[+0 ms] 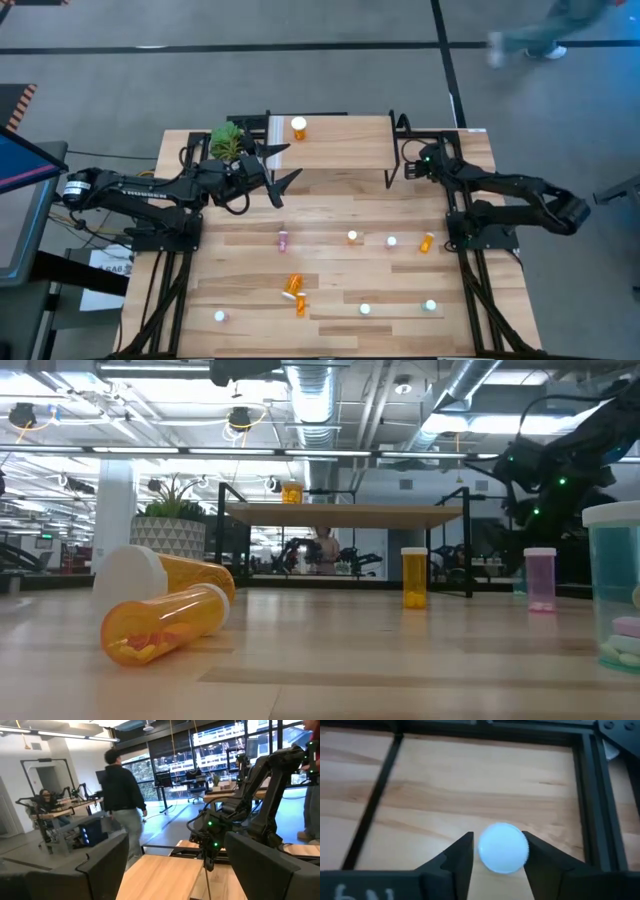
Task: Pick and place medicine bottles onto shelf by color
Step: Put the blue pill bottle on the shelf
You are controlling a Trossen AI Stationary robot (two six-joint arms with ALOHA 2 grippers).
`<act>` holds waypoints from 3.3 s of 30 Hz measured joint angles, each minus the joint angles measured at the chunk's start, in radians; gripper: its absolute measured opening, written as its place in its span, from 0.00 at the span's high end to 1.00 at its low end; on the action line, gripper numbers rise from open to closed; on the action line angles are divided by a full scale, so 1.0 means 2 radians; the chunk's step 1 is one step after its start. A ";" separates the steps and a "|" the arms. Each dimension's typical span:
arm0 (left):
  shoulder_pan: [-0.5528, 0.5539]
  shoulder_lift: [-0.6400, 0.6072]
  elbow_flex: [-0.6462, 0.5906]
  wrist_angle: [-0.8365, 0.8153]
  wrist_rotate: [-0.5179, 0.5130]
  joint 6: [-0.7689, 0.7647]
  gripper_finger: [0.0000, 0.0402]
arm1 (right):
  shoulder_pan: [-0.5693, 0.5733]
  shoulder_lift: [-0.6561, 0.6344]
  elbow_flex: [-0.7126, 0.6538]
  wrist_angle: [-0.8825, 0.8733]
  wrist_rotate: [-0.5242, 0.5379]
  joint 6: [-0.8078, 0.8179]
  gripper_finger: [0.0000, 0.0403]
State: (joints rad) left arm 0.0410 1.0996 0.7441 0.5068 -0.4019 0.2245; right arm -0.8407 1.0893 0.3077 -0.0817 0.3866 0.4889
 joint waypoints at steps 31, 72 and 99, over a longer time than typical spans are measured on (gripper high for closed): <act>0.002 0.000 0.000 -0.013 -0.002 0.001 0.21 | 0.016 -0.129 0.171 -0.136 -0.022 -0.054 0.68; 0.083 -0.106 -0.073 -0.070 0.020 -0.075 0.21 | 0.133 0.365 0.667 -0.145 -0.235 -0.240 0.67; 0.083 -0.106 -0.073 -0.086 0.015 -0.092 0.21 | 0.135 0.416 0.682 -0.176 -0.234 -0.273 0.66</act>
State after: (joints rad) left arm 0.2077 0.8883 0.5987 0.3354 -0.3714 0.0405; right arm -0.5700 1.9217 1.6713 -0.4332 -0.0818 -0.0570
